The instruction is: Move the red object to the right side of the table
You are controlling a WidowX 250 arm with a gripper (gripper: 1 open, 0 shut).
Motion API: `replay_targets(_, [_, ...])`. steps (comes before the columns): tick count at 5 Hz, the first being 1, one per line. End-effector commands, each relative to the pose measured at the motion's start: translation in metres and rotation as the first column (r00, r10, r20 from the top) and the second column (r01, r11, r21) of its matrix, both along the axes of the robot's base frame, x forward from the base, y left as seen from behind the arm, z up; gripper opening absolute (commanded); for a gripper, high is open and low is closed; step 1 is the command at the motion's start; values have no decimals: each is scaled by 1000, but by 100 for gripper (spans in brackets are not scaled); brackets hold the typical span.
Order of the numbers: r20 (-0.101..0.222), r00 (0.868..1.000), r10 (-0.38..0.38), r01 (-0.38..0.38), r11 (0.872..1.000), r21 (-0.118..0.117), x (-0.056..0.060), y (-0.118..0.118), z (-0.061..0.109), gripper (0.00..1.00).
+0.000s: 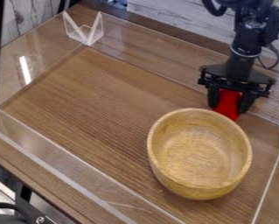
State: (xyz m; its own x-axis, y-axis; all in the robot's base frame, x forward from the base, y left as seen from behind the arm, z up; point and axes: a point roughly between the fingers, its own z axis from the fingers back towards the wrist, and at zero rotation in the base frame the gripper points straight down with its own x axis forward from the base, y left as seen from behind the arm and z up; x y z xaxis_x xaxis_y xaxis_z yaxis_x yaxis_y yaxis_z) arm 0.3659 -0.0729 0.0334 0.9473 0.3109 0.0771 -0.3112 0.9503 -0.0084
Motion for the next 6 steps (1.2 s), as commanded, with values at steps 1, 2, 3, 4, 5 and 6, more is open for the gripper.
replay_targets(1, [87, 996, 22, -20, 999, -26, 8, 7, 27, 0])
replay_targets(2, [85, 996, 37, -35, 999, -34, 8, 11, 21, 100])
replay_targets(3, [99, 990, 96, -92, 995, -46, 8, 15, 34, 0])
replay_targets(4, [118, 982, 150, -143, 988, -63, 10, 19, 51, 0])
replay_targets(5, [117, 972, 204, -196, 978, -71, 12, 22, 53, 100])
replay_targets(6, [119, 960, 254, -246, 966, -76, 13, 25, 53, 0])
